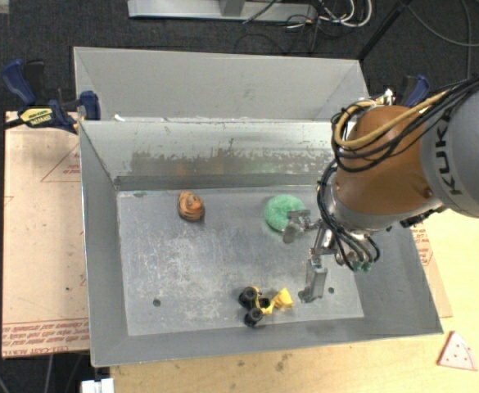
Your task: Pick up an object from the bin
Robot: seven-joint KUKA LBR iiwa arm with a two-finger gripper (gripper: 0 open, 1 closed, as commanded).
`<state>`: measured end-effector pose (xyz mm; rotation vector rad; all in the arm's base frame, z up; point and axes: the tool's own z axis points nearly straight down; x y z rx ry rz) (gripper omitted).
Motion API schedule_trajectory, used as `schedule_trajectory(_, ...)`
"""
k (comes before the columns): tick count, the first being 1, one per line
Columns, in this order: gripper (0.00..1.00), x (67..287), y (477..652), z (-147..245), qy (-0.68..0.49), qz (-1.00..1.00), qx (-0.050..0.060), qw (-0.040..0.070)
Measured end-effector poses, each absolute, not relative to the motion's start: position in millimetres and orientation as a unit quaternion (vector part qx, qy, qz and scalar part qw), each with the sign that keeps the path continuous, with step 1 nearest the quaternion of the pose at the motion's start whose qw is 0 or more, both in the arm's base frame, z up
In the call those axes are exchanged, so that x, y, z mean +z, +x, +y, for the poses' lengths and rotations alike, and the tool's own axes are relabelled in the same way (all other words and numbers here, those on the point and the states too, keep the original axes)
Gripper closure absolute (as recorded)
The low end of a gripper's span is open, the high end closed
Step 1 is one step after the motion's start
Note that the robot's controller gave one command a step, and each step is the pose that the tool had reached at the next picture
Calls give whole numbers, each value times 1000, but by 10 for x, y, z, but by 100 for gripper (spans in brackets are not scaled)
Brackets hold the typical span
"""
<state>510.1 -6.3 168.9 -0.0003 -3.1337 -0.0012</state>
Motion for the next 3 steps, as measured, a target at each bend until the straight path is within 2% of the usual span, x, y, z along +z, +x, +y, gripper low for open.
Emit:
schedule_trajectory(1, 0, 1727, 5119, -64, 0, -1000, 0, 0)
schedule_trajectory(2, 0, 1373, 5018, 54, 77, -997, 0, -4)
schedule_trajectory(3, 0, 1028, 4900, 108, 134, -991, -1, 2)
